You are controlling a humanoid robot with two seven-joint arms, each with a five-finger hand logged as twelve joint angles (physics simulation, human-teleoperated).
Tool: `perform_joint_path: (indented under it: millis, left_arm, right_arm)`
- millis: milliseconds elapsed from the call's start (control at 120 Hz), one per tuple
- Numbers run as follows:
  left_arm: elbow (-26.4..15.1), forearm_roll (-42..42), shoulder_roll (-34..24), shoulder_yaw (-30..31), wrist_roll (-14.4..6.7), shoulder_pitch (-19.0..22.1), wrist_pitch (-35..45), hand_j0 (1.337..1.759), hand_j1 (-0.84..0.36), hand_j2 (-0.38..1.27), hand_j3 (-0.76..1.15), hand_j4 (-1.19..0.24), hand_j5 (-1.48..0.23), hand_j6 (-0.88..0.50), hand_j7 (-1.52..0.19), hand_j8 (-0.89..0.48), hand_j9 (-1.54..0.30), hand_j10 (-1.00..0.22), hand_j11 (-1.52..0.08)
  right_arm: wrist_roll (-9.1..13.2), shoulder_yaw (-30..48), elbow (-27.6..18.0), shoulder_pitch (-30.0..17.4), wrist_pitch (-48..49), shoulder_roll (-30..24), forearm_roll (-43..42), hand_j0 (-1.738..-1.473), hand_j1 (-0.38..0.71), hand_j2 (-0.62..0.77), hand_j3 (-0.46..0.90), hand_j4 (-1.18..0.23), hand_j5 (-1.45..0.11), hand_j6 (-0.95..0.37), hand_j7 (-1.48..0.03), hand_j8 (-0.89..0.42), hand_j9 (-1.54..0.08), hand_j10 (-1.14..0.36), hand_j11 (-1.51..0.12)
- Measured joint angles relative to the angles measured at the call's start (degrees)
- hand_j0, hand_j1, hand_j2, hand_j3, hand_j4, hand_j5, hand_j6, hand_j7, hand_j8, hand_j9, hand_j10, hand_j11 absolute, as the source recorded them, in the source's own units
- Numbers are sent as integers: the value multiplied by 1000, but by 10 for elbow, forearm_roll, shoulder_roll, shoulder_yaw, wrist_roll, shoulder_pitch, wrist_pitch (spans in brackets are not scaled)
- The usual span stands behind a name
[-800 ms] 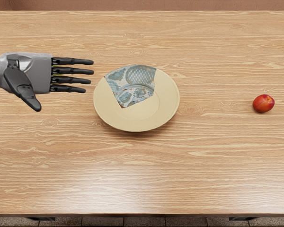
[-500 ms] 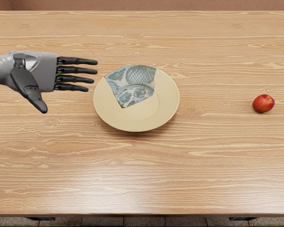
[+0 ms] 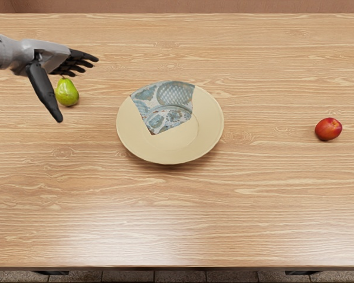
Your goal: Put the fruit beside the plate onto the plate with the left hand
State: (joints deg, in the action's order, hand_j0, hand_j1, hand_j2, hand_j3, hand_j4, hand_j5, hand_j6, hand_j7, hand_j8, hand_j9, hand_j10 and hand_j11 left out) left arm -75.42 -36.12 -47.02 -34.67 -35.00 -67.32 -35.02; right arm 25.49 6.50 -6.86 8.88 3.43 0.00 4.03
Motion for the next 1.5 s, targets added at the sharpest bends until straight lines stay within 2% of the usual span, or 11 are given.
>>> perform_joint_path:
  millis: [217, 600, 683, 833, 1000, 1058, 1100, 1158, 1233, 1400, 1500]
  left_arm:
    - [87, -93, 69, 0, 0, -7, 3, 1658, 283, 12, 0, -59, -73, -60, -73, -59, -73, -58, -73]
    - [235, -106, 139, 6, 0, -8, 110, 1658, 273, 14, 0, -67, -83, -68, -83, -68, -83, -67, -83]
    - [273, -108, 151, 57, 0, -50, 117, 1658, 271, 14, 0, -68, -85, -69, -85, -68, -85, -67, -85]
    - [333, -110, 191, 136, 0, -60, 122, 1658, 268, 15, 0, -72, -90, -72, -89, -72, -89, -71, -89]
    - [363, -110, 213, 198, 0, -88, 123, 1658, 264, 15, 0, -75, -94, -76, -94, -75, -94, -74, -93]
    - [386, -110, 248, 226, 0, -100, 123, 1658, 263, 15, 0, -75, -95, -76, -95, -76, -95, -75, -94]
    - [417, -110, 286, 254, 0, -107, 124, 1658, 262, 16, 0, -76, -95, -77, -95, -76, -95, -75, -95]
    - [456, -110, 302, 284, 0, -112, 125, 1658, 262, 16, 0, -77, -96, -78, -96, -77, -95, -76, -95]
    - [486, -110, 302, 313, 0, -122, 133, 1658, 261, 16, 0, -77, -96, -78, -96, -77, -96, -76, -96]
    - [569, -110, 356, 372, 0, -120, 152, 1658, 261, 16, 0, -77, -97, -78, -97, -77, -97, -76, -97]
    - [600, -109, 358, 397, 0, -120, 168, 1658, 261, 16, 0, -76, -97, -77, -97, -77, -97, -76, -97]
  right_arm:
    - [0, 0, 0, 1, 0, 0, 0, -1658, -349, 0, 0, 0, 0, 0, 0, 0, 0, 0, 0]
    - [0, 0, 0, 0, 0, 0, -1, -1658, -349, 0, 0, 0, 0, 0, 0, 0, 0, 0, 0]
    - [0, 0, 0, 0, 0, 0, -1, -1658, -349, 0, 0, 0, 0, 0, 0, 0, 0, 0, 0]
    - [0, 0, 0, 0, 0, 0, -1, -1658, -349, 0, 0, 0, 0, 0, 0, 0, 0, 0, 0]
    - [0, -1, 0, 0, 0, 0, -1, -1658, -349, 0, 0, 0, 0, 0, 0, 0, 0, 0, 0]
    - [0, -1, 0, 0, 0, 0, -1, -1658, -349, 0, 0, 0, 0, 0, 0, 0, 0, 0, 0]
    - [0, -1, 0, 0, 0, 0, -1, -1658, -349, 0, 0, 0, 0, 0, 0, 0, 0, 0, 0]
    - [0, -1, 0, 0, 0, 0, -1, -1658, -349, 0, 0, 0, 0, 0, 0, 0, 0, 0, 0]
    - [0, -1, 0, 0, 0, 0, -1, -1658, -349, 0, 0, 0, 0, 0, 0, 0, 0, 0, 0]
    - [0, -1, 0, 0, 0, 0, -1, -1658, -349, 0, 0, 0, 0, 0, 0, 0, 0, 0, 0]
    - [0, -1, 0, 0, 0, 0, -1, -1658, -349, 0, 0, 0, 0, 0, 0, 0, 0, 0, 0]
